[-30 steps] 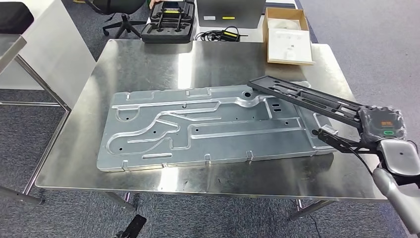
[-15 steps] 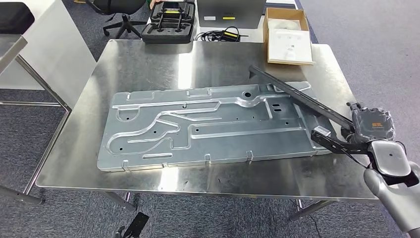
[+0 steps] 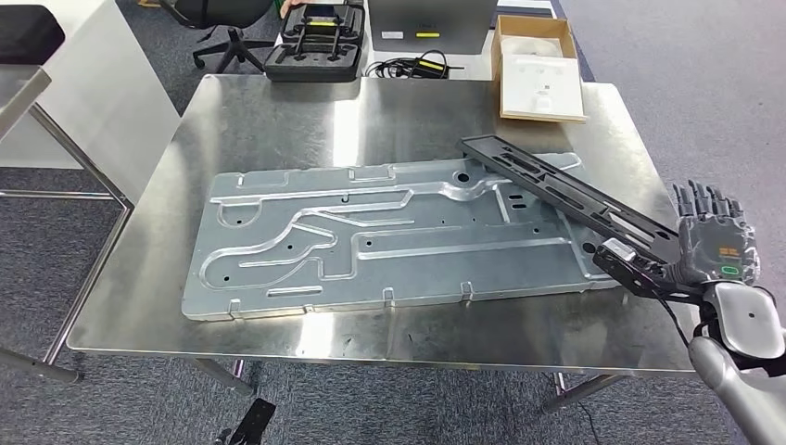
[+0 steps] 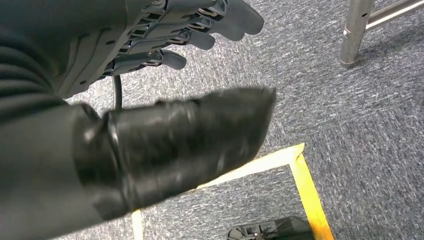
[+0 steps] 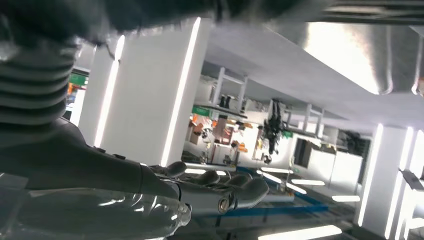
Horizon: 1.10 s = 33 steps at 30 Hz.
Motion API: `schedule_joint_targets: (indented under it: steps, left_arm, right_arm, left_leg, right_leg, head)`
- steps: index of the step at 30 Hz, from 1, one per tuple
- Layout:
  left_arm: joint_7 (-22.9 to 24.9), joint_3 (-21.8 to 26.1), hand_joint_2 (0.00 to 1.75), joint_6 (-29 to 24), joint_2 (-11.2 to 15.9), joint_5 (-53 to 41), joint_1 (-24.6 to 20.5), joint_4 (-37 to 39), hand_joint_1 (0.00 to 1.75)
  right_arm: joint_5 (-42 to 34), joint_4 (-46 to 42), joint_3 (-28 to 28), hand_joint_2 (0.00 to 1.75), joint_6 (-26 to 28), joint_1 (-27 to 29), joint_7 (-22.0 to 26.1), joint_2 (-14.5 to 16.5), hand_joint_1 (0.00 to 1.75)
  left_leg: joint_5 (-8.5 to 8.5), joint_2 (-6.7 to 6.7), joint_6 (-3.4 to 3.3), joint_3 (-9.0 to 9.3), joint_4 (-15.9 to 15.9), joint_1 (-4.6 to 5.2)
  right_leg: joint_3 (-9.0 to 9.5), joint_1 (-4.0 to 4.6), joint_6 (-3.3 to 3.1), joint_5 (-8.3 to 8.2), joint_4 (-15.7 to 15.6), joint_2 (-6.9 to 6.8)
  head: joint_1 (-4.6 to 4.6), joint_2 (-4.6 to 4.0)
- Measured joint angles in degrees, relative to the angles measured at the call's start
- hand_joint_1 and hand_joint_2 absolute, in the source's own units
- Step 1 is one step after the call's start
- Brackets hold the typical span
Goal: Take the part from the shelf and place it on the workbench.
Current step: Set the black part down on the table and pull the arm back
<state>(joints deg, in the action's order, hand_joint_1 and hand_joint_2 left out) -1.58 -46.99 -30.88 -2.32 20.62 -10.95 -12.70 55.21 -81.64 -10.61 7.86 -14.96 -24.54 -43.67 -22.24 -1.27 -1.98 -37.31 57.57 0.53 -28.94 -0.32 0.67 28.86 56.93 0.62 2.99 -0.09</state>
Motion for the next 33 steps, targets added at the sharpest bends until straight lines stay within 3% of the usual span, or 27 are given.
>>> schedule_joint_targets:
  steps: [5,8,10,13,14,18,19,20,22,23,25,27,29,30,31,33]
  left_arm:
    - [-0.24,0.18,0.00,0.54,-0.03,0.63,0.08,0.00,0.00]
    - [-1.08,0.76,0.00,1.08,-0.05,1.54,0.35,0.00,0.00]
    - [-1.66,0.96,0.00,1.51,-0.08,2.05,0.62,0.01,0.00]
    - [-2.08,1.30,0.00,2.03,-0.03,2.37,0.85,0.02,0.00]
    - [-2.13,1.37,0.00,2.07,-0.02,2.38,0.89,0.02,0.00]
    - [-2.19,1.44,0.00,2.10,-0.02,2.45,0.93,0.02,0.00]
    - [-2.22,1.51,0.00,2.16,-0.02,2.57,0.99,0.02,0.00]
    - [-2.25,1.62,0.00,2.25,0.13,2.68,1.10,0.02,0.00]
    - [-2.27,1.85,0.00,2.40,0.46,2.87,1.35,0.02,0.00]
    - [-2.28,1.93,0.00,2.43,0.62,2.88,1.50,0.02,0.00]
    - [-2.39,2.14,0.00,2.43,0.63,2.96,1.74,0.02,0.00]
    - [-2.56,2.31,0.00,2.43,0.62,3.03,1.88,0.02,0.00]
    - [-2.70,2.36,0.00,2.43,0.62,3.05,1.90,0.02,0.00]
    - [-2.74,2.39,0.00,2.43,0.63,3.05,1.91,0.02,0.00]
    - [-2.76,2.41,0.00,2.43,0.64,3.07,1.93,0.02,0.00]
    - [-2.77,2.45,0.00,2.42,0.70,3.17,1.91,0.02,0.00]
  right_arm:
    - [-2.44,-2.99,2.74,0.00,3.07,2.19,0.08,0.39,0.00]
    - [-8.54,-6.79,6.32,0.00,8.33,4.81,1.88,1.63,0.00]
    - [-13.59,-10.06,8.60,0.00,11.83,6.35,4.11,2.60,0.00]
    - [-18.64,-14.32,10.69,0.00,14.34,8.06,6.71,4.43,0.00]
    - [-19.28,-15.08,11.00,0.00,14.56,8.45,7.02,4.80,0.00]
    - [-19.80,-15.83,11.29,0.00,14.72,8.87,7.34,5.19,0.00]
    - [-20.67,-17.44,11.83,0.00,15.16,9.32,7.85,5.96,0.00]
    - [-21.91,-20.46,12.55,0.00,15.96,10.17,8.60,7.41,0.00]
    - [-24.34,-27.08,13.84,0.00,17.68,11.83,10.23,10.56,0.00]
    - [-25.01,-29.50,14.03,0.00,18.30,12.43,10.82,11.76,0.00]
    - [-25.63,-32.09,14.04,0.00,18.99,12.93,11.74,13.14,0.00]
    - [-25.83,-34.37,14.03,0.00,19.52,13.63,12.49,14.29,0.00]
    - [-25.80,-36.05,14.00,0.00,19.75,14.43,12.84,15.36,0.00]
    - [-25.80,-36.69,13.98,0.00,19.80,14.71,12.90,15.89,0.00]
    - [-25.80,-37.25,13.97,0.00,19.82,14.94,12.92,16.38,0.00]
    - [-25.81,-38.22,13.95,0.00,19.87,15.25,13.05,17.14,0.00]
  left_leg:
    - [-0.10,-0.03,-0.14,0.02,0.09,0.12]
    - [0.36,-0.02,-1.13,0.75,-1.04,0.11]
    - [1.16,0.21,-1.53,1.78,-2.80,-0.33]
    - [1.47,0.44,-1.63,2.07,-3.40,-0.49]
    - [1.49,0.46,-1.60,2.06,-3.39,-0.50]
    - [1.50,0.46,-1.57,2.02,-3.37,-0.52]
    - [1.52,0.46,-1.31,1.70,-3.04,-0.71]
    - [1.43,0.31,-0.41,0.99,-2.04,-0.99]
    - [1.43,-0.07,1.56,-0.68,0.21,-1.53]
    - [1.53,-0.26,2.43,-1.38,1.02,-1.69]
    - [0.29,0.02,2.79,-2.40,2.29,-2.02]
    - [-4.53,0.55,2.72,-4.20,7.15,-2.15]
    - [-9.69,0.73,2.24,-6.04,14.58,-1.82]
    - [-10.80,0.73,1.80,-6.27,17.30,-1.48]
    - [-10.77,0.73,1.21,-5.67,18.40,-0.98]
    - [-8.78,0.73,-0.37,-1.52,14.72,0.36]
  right_leg:
    - [0.08,-0.12,0.06,-0.02,-0.13,0.00]
    - [0.58,-0.27,0.53,0.00,-0.66,0.01]
    - [-0.10,-0.20,0.75,2.05,1.68,-0.06]
    - [-4.05,-0.76,1.30,6.92,10.42,-0.11]
    - [-4.83,-0.90,1.45,7.61,12.08,-0.11]
    - [-5.36,-1.10,1.61,7.83,13.17,-0.12]
    - [-4.86,-1.61,2.11,6.51,11.99,-0.16]
    - [-3.94,-2.10,2.59,4.60,9.72,0.02]
    - [-2.05,-2.95,2.75,1.00,4.77,0.38]
    - [-2.05,-2.87,2.16,0.44,3.88,0.58]
    - [-3.14,-2.56,0.74,-0.02,4.28,0.43]
    - [-4.30,-2.04,-0.41,-1.01,4.29,0.27]
    - [-5.67,-1.29,-1.10,-2.08,4.26,0.13]
    - [-6.42,-0.88,-1.34,-2.62,4.26,0.05]
    - [-7.20,-0.48,-1.54,-3.18,4.26,0.00]
    - [-8.72,0.08,-1.77,-4.32,4.27,-0.02]
  head:
    - [0.01,0.00]
    - [0.05,0.00]
    - [-0.08,0.00]
    - [-0.30,0.00]
    - [-0.33,0.00]
    - [-0.31,0.00]
    - [-0.30,0.00]
    - [-0.33,0.00]
    - [-0.30,0.00]
    - [-0.28,0.00]
    - [-0.13,0.00]
    - [-0.01,0.00]
    - [0.04,0.00]
    - [0.04,0.00]
    - [0.03,0.00]
    - [0.01,0.00]
